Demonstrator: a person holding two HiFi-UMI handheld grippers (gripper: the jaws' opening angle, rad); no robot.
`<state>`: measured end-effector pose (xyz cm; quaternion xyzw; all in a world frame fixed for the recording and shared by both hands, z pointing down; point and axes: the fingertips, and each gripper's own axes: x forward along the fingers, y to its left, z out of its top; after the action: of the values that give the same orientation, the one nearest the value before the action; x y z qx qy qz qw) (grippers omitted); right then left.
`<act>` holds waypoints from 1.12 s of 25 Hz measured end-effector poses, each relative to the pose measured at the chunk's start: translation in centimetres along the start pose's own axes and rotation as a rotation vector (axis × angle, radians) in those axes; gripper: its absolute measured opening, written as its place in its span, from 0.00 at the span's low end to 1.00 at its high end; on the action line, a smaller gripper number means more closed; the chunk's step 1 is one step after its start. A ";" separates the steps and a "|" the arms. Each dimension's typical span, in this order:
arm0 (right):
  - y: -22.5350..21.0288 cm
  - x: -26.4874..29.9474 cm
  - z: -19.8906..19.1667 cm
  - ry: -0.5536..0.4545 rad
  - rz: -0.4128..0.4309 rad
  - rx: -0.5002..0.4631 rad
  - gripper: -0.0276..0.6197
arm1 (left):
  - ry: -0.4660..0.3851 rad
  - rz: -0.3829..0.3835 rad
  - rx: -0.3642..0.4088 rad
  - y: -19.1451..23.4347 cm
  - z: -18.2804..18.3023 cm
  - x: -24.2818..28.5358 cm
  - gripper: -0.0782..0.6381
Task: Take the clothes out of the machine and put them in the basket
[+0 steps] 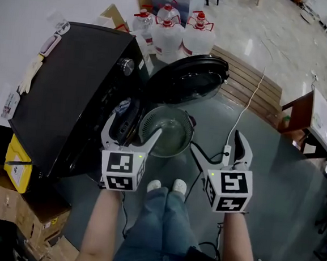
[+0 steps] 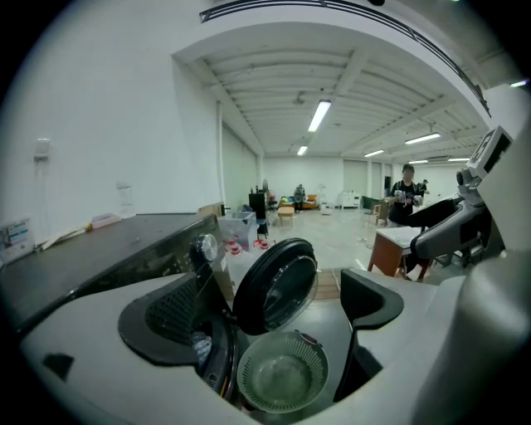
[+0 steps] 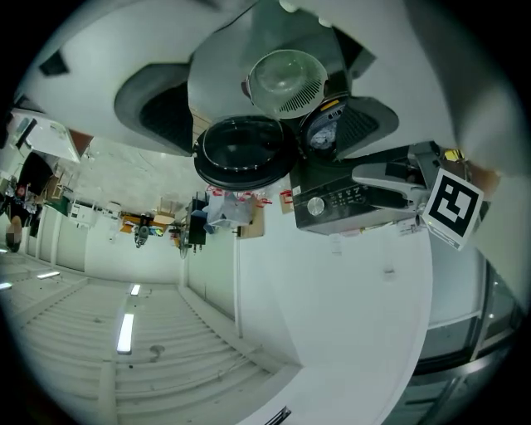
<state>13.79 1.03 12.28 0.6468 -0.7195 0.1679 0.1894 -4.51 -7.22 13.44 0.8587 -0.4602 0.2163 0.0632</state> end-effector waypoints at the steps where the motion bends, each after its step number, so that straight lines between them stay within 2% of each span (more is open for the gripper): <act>1: -0.5 0.4 -0.8 0.014 0.006 0.006 0.87 | 0.012 0.004 -0.003 -0.3 -0.6 0.5 0.85; 8: -3.0 3.4 -4.3 0.085 0.035 0.059 0.87 | 0.079 0.024 -0.016 -1.4 -4.4 3.1 0.85; 16: -2.3 8.1 -8.4 0.130 0.058 0.070 0.87 | 0.128 0.018 -0.040 -0.5 -8.9 6.7 0.85; 23: -1.5 12.7 -14.1 0.192 0.029 0.106 0.87 | 0.213 -0.025 -0.047 0.7 -15.5 10.5 0.85; 28: -0.8 15.6 -17.3 0.225 -0.005 0.140 0.86 | 0.238 -0.038 -0.038 2.4 -18.9 12.6 0.85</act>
<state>14.11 -4.14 34.95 0.6371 -0.6787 0.2888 0.2235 -6.30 -12.35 35.61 0.8342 -0.4371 0.3066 0.1379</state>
